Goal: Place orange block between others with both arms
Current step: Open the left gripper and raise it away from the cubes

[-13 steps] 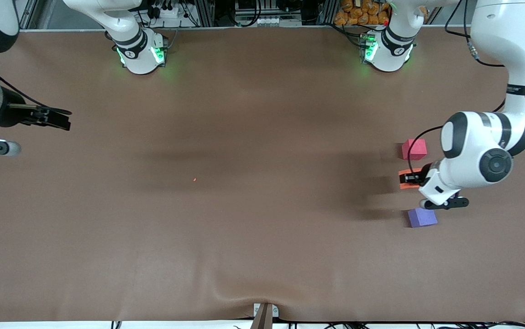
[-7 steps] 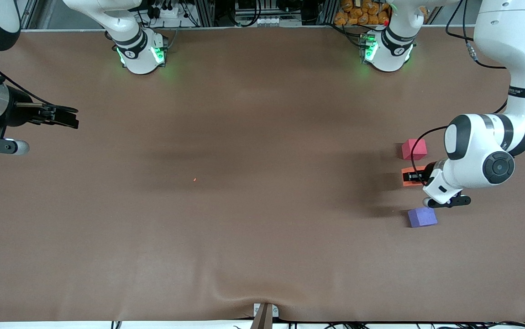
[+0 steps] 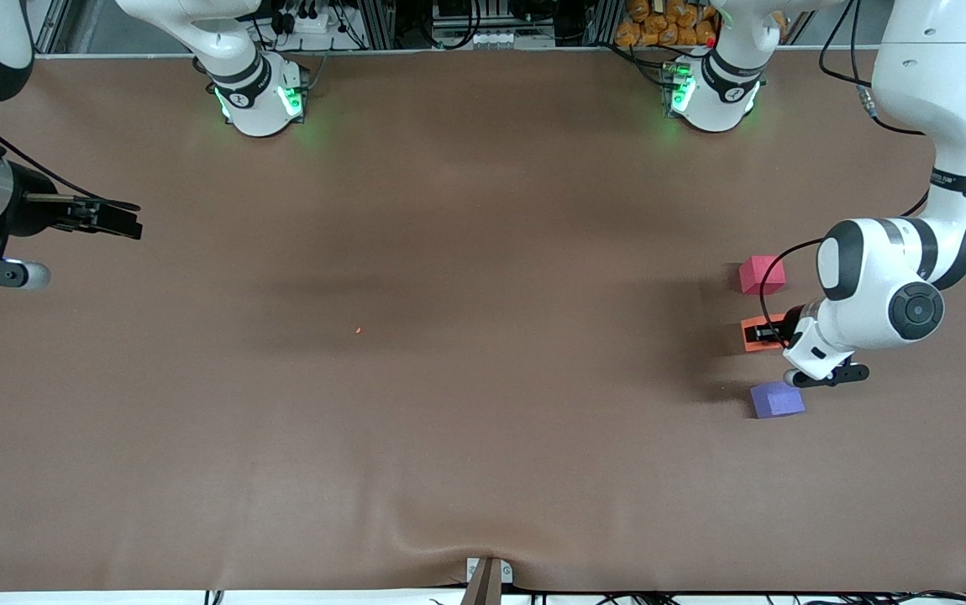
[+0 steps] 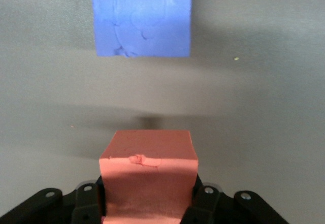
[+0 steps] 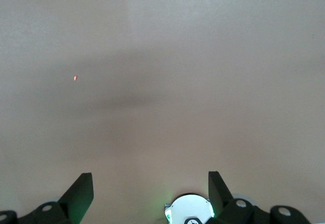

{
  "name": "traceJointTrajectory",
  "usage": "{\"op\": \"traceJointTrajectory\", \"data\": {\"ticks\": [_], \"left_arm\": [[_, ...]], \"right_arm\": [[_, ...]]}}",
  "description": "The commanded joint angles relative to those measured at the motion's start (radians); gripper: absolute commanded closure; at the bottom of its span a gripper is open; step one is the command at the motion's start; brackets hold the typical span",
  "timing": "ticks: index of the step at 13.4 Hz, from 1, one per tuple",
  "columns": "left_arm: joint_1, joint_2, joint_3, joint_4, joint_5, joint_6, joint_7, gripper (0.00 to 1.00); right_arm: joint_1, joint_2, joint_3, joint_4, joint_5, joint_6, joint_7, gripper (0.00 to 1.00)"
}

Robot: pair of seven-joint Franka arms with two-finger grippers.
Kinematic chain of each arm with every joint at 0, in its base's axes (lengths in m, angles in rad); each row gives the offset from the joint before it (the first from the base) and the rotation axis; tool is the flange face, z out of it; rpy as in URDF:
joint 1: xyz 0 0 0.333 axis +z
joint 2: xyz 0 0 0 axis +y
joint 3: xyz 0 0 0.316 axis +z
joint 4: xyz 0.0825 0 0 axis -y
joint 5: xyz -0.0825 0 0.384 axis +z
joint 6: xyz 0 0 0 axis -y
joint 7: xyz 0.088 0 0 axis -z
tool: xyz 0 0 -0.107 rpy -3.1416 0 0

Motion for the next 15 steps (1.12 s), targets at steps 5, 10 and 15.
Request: {"op": "traceJointTrajectory", "data": {"ticks": [5, 10, 15], "left_arm": [[0.017, 0.042, -0.008, -0.007, 0.041, 0.065, -0.001, 1.0], [0.036, 0.056, -0.007, -0.006, 0.042, 0.083, -0.001, 1.0], [0.03, 0.051, -0.008, -0.004, 0.042, 0.083, -0.004, 0.0]], "right_arm": [[-0.017, 0.002, 0.003, -0.009, 0.01, 0.03, -0.01, 0.0], [-0.017, 0.009, 0.003, -0.009, 0.008, 0.033, -0.01, 0.0], [-0.017, 0.009, 0.003, -0.009, 0.008, 0.033, -0.01, 0.0]]}}
